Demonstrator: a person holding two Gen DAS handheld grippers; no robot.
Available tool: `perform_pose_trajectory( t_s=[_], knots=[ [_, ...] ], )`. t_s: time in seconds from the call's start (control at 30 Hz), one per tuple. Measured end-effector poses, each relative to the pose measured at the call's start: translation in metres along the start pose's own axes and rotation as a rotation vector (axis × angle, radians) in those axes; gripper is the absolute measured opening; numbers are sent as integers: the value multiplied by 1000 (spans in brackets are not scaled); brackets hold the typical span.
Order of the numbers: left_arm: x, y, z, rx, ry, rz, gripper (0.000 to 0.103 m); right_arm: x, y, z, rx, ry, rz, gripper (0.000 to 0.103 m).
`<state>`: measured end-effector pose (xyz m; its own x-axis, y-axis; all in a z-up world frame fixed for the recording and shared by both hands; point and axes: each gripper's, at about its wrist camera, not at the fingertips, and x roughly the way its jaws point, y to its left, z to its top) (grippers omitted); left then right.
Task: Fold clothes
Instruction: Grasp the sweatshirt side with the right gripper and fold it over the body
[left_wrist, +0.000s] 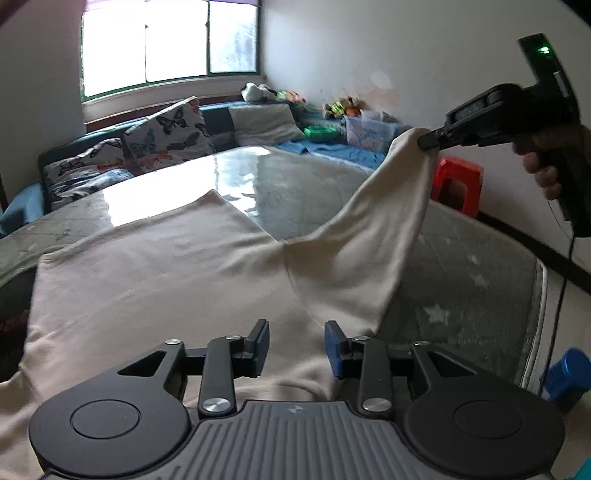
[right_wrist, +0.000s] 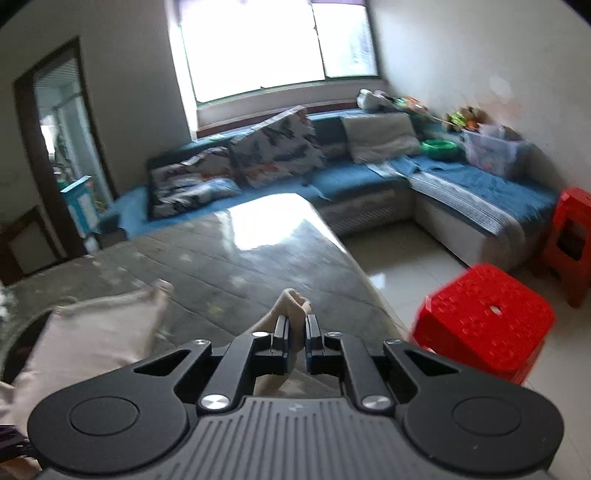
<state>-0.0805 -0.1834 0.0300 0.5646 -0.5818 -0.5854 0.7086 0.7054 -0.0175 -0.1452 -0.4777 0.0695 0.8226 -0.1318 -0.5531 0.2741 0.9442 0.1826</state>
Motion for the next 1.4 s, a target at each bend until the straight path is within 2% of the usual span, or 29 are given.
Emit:
perform_pose_trajectory(
  t_s=[0.13,0.3,0.43,0.67,0.8,0.93,1.03,1.2,1.27,1.4],
  knots=[
    [-17,17,1,-37,-30,31,40,-21,31,19,-48,-20,105,7],
    [-36,45,-8,-89,-41,106,41,-37,89,35,-137,-32,264,7],
    [-52,68,-18,-146,-50,166,41,-35,145,38,-215,-6,391,7],
    [-79,94,-33,-225,-66,234,44,-2,230,8,-334,106,495,7],
    [-85,98,-39,-242,-64,251,46,14,254,-17,-382,171,513,9],
    [-89,102,-43,-254,-60,263,46,18,259,-28,-406,189,508,15],
    [-91,103,-42,-258,-67,266,46,18,251,-26,-408,187,493,16],
    [-85,104,-36,-263,-67,264,46,27,216,-18,-430,198,381,16],
    [-82,105,-34,-266,-65,258,46,34,198,-21,-457,221,318,16],
    [-72,107,-31,-271,-42,260,46,46,174,-33,-526,273,255,17]
  ],
)
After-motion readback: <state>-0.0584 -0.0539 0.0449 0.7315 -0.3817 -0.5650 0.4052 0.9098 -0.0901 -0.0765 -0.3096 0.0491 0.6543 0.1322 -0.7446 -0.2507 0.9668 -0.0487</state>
